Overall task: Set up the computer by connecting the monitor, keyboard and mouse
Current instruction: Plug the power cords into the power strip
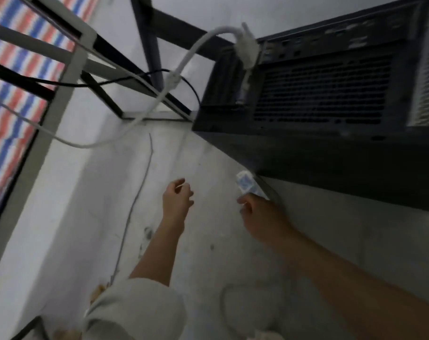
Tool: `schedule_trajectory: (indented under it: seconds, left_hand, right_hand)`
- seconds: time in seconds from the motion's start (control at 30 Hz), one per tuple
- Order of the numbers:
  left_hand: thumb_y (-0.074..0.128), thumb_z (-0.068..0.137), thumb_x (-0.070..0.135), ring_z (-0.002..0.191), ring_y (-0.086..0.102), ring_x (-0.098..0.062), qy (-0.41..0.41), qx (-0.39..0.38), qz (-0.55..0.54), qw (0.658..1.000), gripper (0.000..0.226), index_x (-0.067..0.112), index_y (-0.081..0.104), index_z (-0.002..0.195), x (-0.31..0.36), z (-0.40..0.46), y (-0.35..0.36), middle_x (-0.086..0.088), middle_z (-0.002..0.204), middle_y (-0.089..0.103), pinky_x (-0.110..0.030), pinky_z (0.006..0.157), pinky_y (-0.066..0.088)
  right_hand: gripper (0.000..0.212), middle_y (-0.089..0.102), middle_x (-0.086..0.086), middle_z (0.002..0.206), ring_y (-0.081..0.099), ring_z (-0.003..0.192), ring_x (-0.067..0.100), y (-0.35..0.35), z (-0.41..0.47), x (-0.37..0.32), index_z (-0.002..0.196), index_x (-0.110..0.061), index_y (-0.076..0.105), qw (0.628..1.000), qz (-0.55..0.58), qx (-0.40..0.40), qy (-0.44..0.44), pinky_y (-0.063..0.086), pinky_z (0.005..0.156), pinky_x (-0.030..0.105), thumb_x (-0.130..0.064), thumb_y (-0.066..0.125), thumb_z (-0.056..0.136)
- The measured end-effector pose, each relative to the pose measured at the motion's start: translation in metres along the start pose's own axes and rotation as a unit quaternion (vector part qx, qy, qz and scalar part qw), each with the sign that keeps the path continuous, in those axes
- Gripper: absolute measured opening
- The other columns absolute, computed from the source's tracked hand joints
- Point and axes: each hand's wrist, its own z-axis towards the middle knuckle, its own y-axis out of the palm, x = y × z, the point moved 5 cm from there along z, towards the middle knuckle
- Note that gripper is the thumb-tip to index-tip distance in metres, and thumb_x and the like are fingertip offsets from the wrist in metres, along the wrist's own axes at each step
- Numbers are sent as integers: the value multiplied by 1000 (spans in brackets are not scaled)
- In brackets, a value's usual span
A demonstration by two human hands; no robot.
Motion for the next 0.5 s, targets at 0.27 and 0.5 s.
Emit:
schedule_trajectory:
  seconds: [0.27,0.5]
  left_hand:
    - [48,97,14,93,61,-21,50,80,-61,994,18,12,52,114,30,74,-122,-4,99,59,-32,76,52]
    - [43,87,2,91,53,-19,378,453,66,805,28,-6,55,110,139,39,-241,-24,112,55,-3,74,33]
  right_hand:
    - [42,54,1,129,52,113,18,42,49,-121,137,-23,42,980,6,53,-192,45,93,31,-13,38,96]
    - [31,65,-4,109,58,99,15,59,40,-192,117,-20,60,912,-88,119,-382,47,85,30,-18,40,94]
